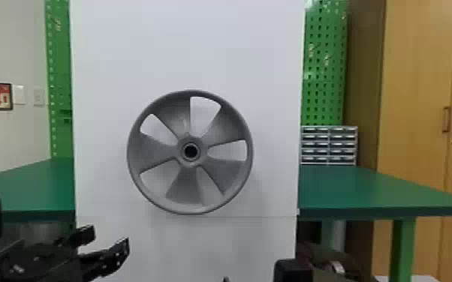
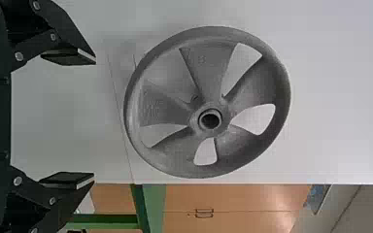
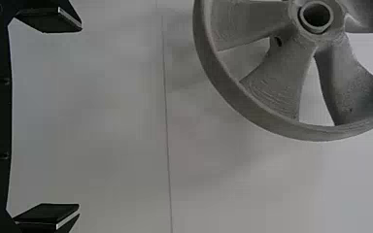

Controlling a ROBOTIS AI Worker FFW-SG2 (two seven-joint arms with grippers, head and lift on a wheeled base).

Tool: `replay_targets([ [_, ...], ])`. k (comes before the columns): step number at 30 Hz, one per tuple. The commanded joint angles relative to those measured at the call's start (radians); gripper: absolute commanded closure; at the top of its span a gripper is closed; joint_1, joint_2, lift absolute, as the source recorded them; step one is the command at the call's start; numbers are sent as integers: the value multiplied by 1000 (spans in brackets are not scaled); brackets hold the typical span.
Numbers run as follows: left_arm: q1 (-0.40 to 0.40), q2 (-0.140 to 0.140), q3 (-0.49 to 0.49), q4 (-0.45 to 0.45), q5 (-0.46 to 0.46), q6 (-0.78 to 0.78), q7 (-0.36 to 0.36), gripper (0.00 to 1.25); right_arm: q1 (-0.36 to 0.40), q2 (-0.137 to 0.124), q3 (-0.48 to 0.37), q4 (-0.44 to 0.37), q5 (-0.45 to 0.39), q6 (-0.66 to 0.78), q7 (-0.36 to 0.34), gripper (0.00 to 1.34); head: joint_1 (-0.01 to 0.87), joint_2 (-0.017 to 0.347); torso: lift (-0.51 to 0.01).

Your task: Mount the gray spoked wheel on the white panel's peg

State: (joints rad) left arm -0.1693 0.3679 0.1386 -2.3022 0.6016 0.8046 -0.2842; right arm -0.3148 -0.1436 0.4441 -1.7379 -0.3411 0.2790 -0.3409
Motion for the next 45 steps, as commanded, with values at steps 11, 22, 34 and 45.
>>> replay_targets([
  [11, 14, -17, 18, 0, -9, -11, -12, 403, 183, 9, -104, 135, 88, -202, 145, -2, 91, -8, -482],
  [22, 17, -23, 21, 0, -16, -15, -16, 403, 250, 61, -200, 294, 172, -391, 313, -2, 91, -8, -482],
  [34, 19, -26, 22, 0, -22, -15, -19, 403, 296, 99, -280, 436, 225, -534, 378, 2, 91, -8, -482],
  [45, 24, -26, 27, 0, -25, -18, -24, 403, 321, 118, -318, 494, 231, -583, 392, 32, 91, -8, -482],
])
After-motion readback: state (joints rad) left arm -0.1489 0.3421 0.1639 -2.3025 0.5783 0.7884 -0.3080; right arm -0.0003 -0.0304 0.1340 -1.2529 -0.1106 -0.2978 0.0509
